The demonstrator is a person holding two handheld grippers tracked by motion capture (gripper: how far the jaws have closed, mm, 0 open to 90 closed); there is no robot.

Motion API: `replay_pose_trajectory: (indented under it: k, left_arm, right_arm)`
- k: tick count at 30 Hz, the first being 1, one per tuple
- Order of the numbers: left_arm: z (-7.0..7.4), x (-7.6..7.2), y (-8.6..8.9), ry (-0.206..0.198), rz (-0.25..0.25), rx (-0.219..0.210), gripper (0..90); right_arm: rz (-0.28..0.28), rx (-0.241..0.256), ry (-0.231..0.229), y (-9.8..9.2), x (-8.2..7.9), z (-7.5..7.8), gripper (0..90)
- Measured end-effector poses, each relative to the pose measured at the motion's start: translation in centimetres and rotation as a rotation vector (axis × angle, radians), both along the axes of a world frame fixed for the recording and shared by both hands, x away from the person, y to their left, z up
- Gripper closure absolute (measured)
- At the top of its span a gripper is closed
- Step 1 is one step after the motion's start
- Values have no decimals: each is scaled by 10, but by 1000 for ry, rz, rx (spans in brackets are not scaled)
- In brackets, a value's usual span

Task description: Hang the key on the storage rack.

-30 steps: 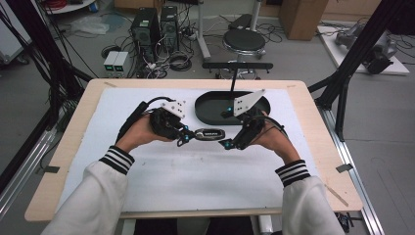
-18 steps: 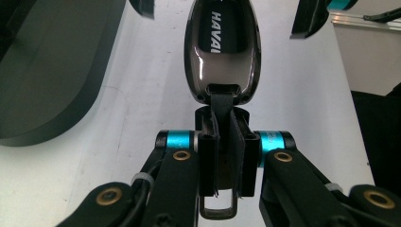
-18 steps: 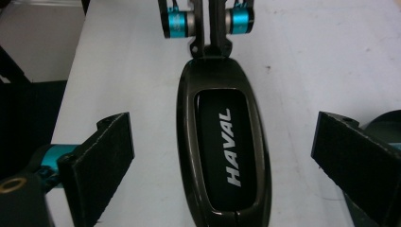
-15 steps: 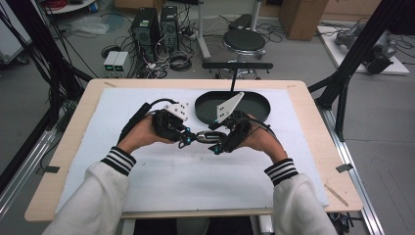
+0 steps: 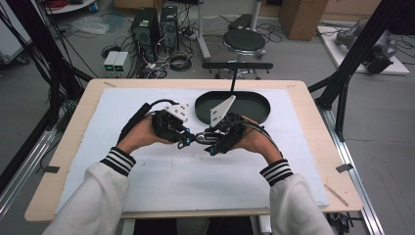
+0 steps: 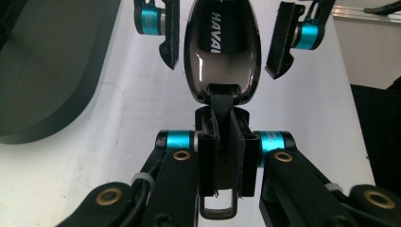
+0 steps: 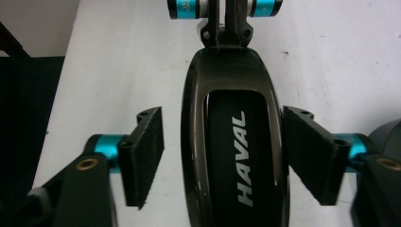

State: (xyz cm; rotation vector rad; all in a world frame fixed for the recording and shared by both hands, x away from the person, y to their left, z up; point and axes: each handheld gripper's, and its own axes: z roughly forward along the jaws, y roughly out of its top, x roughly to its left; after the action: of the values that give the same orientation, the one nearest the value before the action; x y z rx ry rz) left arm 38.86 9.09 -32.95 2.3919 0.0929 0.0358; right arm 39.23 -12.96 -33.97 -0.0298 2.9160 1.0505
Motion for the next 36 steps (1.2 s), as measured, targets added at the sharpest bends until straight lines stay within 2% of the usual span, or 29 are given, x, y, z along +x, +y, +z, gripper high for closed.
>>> replay_pose_trajectory:
  k: [7, 8, 9, 16, 22, 23, 26, 28, 29, 30, 31, 32, 33, 34, 35, 36]
  left_arm:
    - [-1, 0, -1, 3, -4, 21, 829]
    - [-2, 0, -1, 5, -4, 22, 829]
    - [-2, 0, -1, 7, -7, 21, 829]
    - [-3, 0, -2, 8, -12, 27, 828]
    - [-3, 3, 0, 43, -2, 5, 821]
    - [-2, 4, 2, 55, 3, -12, 812]
    - [-1, 6, 4, 57, -4, -31, 792]
    - [-2, 8, 7, 54, 17, -59, 660]
    - [-2, 8, 8, 30, 29, -73, 454]
    - [-2, 6, 11, -29, 68, -109, 454]
    - [-1, 6, 17, -57, 97, -183, 288]
    - [-1, 6, 17, -57, 97, -183, 234]
    - [-1, 5, 25, -93, 129, -221, 177]
    - [-1, 5, 25, -93, 129, -221, 131]
    - [-2, 5, 29, -100, 150, -240, 92]
    - [-3, 4, 33, -119, 185, -254, 92]
  right_arm:
    - [1, -2, 0, 0, 0, 1, 376]
    - [6, -6, 1, -1, 0, 1, 436]
    - [9, -10, -6, -1, 0, 1, 451]
    - [24, -23, -27, 0, -1, 0, 480]
    - [8, -24, -23, 0, -2, 1, 484]
    - [4, -16, -29, -1, -3, 2, 484]
    - [0, -4, -35, -2, -3, 3, 484]
    - [5, 16, -41, -3, -2, 4, 484]
    - [-3, 29, -31, -4, -1, 5, 484]
    - [-3, 29, -31, -4, -1, 5, 484]
    - [-19, 25, -34, -6, 0, 5, 483]
    - [-19, 25, -34, -6, 0, 5, 483]
    - [-34, 27, -40, -8, 1, 5, 484]
    - [-34, 27, -40, -8, 1, 5, 484]
    - [-50, 39, -38, -11, 3, 6, 484]
    - [-50, 39, -38, -11, 3, 6, 484]
